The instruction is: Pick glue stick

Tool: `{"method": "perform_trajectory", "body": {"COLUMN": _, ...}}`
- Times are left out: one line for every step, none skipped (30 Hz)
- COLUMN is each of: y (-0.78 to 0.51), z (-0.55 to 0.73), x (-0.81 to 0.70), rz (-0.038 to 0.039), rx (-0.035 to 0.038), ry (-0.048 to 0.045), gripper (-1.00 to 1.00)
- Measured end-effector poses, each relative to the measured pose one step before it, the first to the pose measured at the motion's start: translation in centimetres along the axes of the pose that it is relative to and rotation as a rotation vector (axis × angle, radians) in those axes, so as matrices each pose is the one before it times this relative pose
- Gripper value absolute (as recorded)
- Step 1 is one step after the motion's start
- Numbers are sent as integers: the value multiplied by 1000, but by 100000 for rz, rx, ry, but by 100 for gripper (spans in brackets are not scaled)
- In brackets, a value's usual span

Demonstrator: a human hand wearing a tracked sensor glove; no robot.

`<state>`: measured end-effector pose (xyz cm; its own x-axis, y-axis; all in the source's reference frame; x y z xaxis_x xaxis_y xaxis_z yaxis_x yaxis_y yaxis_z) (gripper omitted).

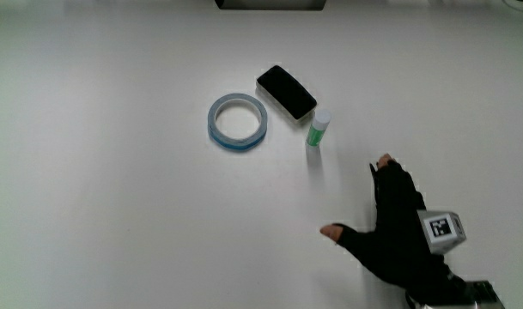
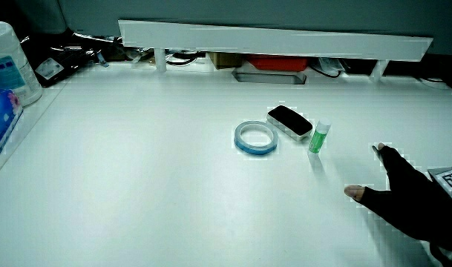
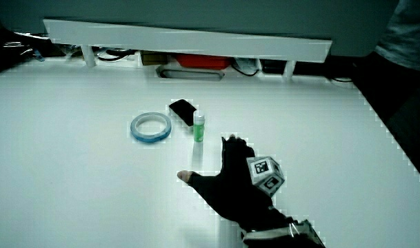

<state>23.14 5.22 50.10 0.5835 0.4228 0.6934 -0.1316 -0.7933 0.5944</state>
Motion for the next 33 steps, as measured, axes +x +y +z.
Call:
{"method": "perform_trajectory", "body": {"y": 589, "z": 4, "x": -114, "rz": 2608, "rx": 119, "ry": 1562, "gripper": 0}}
{"method": "perform_trajectory", "body": {"y": 592, "z": 2, "x": -98, "rz": 2608, "rx": 119, "ry": 1562, "gripper": 0}}
{"method": "perform_trajectory", "body": {"y": 594, "z": -1, "x": -83, "rz": 2608, "rx": 119, "ry": 1562, "gripper": 0}}
{"method": "perform_trajectory", "body": {"y": 566, "z": -34, "x": 120, "rz": -448, "rx": -49, "ry": 1011, "gripper": 0}}
{"method": "perform_trajectory", "body": {"y": 325, "z": 14, "x": -333, "rz": -2784, "rx": -324, "ry": 792, "gripper": 0}}
{"method": "perform_trajectory", "body": {"y": 615, "z": 2, "x": 219, "rz": 556, "rx": 189, "ry": -1338, "gripper": 0}}
{"method": "perform_trajectory", "body": {"y": 598, "z": -60, "x": 192, "rz": 4068, "rx": 428, "ry": 2155, "gripper": 0}}
{"method": "perform_trajectory", "body": {"y": 237, "z": -45, "x": -403, "rz": -1929, "rx": -422, "ry": 1023, "gripper": 0}}
{"method": "perform_trajectory", "body": {"y": 399, "z": -65, "x": -35, "rz": -1293, "rx": -71, "ry": 246, "gripper": 0}}
{"method": "perform_trajectory", "body": {"y": 343, "z": -40, "x": -198, "rz": 946, "rx": -260, "ry": -748, "gripper": 0}}
{"method": "perform_trajectory", "body": {"y": 316, "z": -77, "x": -43, "rz": -722, "rx": 332, "ry": 1213, "gripper": 0}}
{"method": "perform_trajectory", "body": {"y": 329, "z": -85, "x": -7, "rz": 624, "rx": -344, "ry": 986, "gripper": 0}}
{"method": "perform_trajectory", "body": {"y": 369, "z": -101, "x": 105, "rz": 768, "rx": 252, "ry": 734, "gripper": 0}}
{"method": "perform_trajectory", "body": {"y": 247, "z": -92, "x": -103, "rz": -1521, "rx": -796, "ry": -377, "gripper": 0}}
{"method": "perform_trajectory", "body": {"y": 426, "z": -109, "x": 206, "rz": 389, "rx": 934, "ry": -248, "gripper": 0}}
{"method": "perform_trajectory", "body": {"y": 135, "z": -118, "x": -250, "rz": -1036, "rx": -190, "ry": 323, "gripper": 0}}
{"method": "perform_trajectory", "body": {"y": 207, "z": -134, "x": -110, "rz": 651, "rx": -204, "ry": 2058, "gripper": 0}}
{"method": "perform_trajectory", "body": {"y": 297, "z": -75, "x": -146, "rz": 4200, "rx": 6382, "ry": -5448, "gripper": 0}}
{"method": "perform_trajectory", "body": {"y": 50, "z": -23, "x": -304, "rz": 2308, "rx": 2746, "ry": 1404, "gripper": 0}}
{"method": "perform_trajectory", "body": {"y": 67, "z": -93, "x": -346, "rz": 80, "rx": -1254, "ry": -29, "gripper": 0}}
{"method": "perform_trajectory", "body": {"y": 576, "z": -224, "x": 1022, "rz": -6152, "rx": -1157, "ry": -1784, "gripper": 0}}
{"method": "perform_trajectory", "body": {"y": -143, "z": 24, "x": -392, "rz": 4111, "rx": 2494, "ry": 3638, "gripper": 0}}
{"method": "perform_trajectory", "body": {"y": 106, "z": -90, "x": 73, "rz": -626, "rx": -827, "ry": -1053, "gripper": 0}}
{"method": "perform_trajectory", "body": {"y": -110, "z": -17, "x": -216, "rz": 436, "rx": 798, "ry": 939, "gripper": 0}}
{"method": "perform_trajectory", "body": {"y": 236, "z": -145, "x": 610, "rz": -5010, "rx": -8078, "ry": 4981, "gripper": 0}}
{"method": "perform_trajectory", "body": {"y": 31, "z": -53, "x": -100, "rz": 4813, "rx": 7190, "ry": -4334, "gripper": 0}}
{"method": "perform_trajectory", "body": {"y": -151, "z": 4, "x": -243, "rz": 536, "rx": 1557, "ry": 1018, "gripper": 0}}
{"method": "perform_trajectory", "body": {"y": 83, "z": -73, "x": 225, "rz": -544, "rx": -232, "ry": 706, "gripper": 0}}
{"method": "perform_trajectory", "body": {"y": 106, "z": -85, "x": 213, "rz": -1340, "rx": -1434, "ry": 65, "gripper": 0}}
{"method": "perform_trajectory", "body": {"y": 73, "z": -10, "x": 189, "rz": 886, "rx": 1533, "ry": 1384, "gripper": 0}}
{"method": "perform_trajectory", "body": {"y": -57, "z": -29, "x": -153, "rz": 397, "rx": 247, "ry": -6, "gripper": 0}}
{"method": "perform_trajectory", "body": {"y": 58, "z": -21, "x": 157, "rz": 235, "rx": 757, "ry": 1215, "gripper": 3}}
{"method": "perform_trajectory", "body": {"y": -10, "z": -38, "x": 186, "rz": -3793, "rx": -6124, "ry": 5966, "gripper": 6}}
